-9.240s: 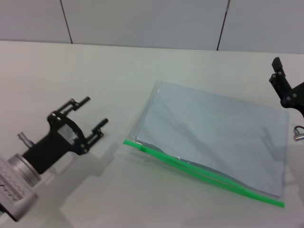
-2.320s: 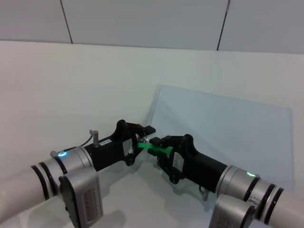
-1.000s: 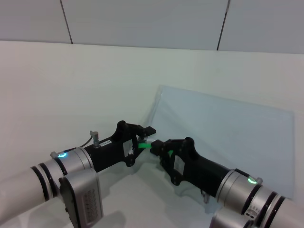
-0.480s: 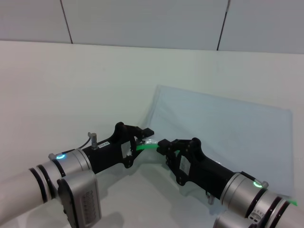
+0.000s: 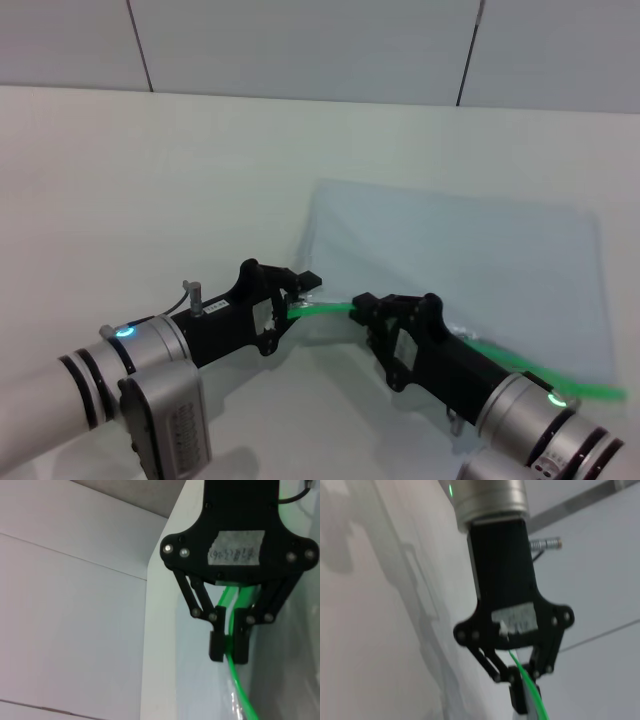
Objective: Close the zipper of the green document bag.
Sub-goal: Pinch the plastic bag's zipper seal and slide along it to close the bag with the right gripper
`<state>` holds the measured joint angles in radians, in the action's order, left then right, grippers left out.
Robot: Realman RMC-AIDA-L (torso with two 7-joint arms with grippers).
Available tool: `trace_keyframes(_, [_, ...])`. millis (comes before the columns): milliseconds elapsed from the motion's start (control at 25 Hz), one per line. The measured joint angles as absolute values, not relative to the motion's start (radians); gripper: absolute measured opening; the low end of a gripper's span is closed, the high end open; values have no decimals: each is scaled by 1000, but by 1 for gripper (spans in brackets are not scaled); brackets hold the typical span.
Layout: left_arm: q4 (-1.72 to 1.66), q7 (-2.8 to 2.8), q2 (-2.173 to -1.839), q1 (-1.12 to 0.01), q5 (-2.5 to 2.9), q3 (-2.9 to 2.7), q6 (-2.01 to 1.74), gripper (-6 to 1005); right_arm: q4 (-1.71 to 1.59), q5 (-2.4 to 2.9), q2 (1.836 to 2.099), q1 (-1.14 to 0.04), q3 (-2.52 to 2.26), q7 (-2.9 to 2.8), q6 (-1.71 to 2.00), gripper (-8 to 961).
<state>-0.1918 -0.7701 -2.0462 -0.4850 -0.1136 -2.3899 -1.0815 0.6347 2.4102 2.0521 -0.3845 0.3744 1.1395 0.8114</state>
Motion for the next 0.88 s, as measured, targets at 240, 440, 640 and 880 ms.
trace_keyframes(240, [-192, -770, -2044, -476, -113, -2390, -1082, 52, 638, 2398, 2046, -364, 376, 1148, 814, 112])
trace_keyframes(440, [-192, -778, -2043, -473, -114, -2390, -1081, 52, 638, 2398, 2043, -345, 390, 1148, 820, 119])
trace_keyframes(640, [-190, -781, -2043, -472, -114, -2390, -1081, 52, 634, 2397, 2043, -329, 411, 1149, 821, 126])
trace_keyframes(880, [-191, -782, -2043, -468, -113, -2390, -1081, 50, 637, 2397, 2042, -280, 460, 1203, 821, 135])
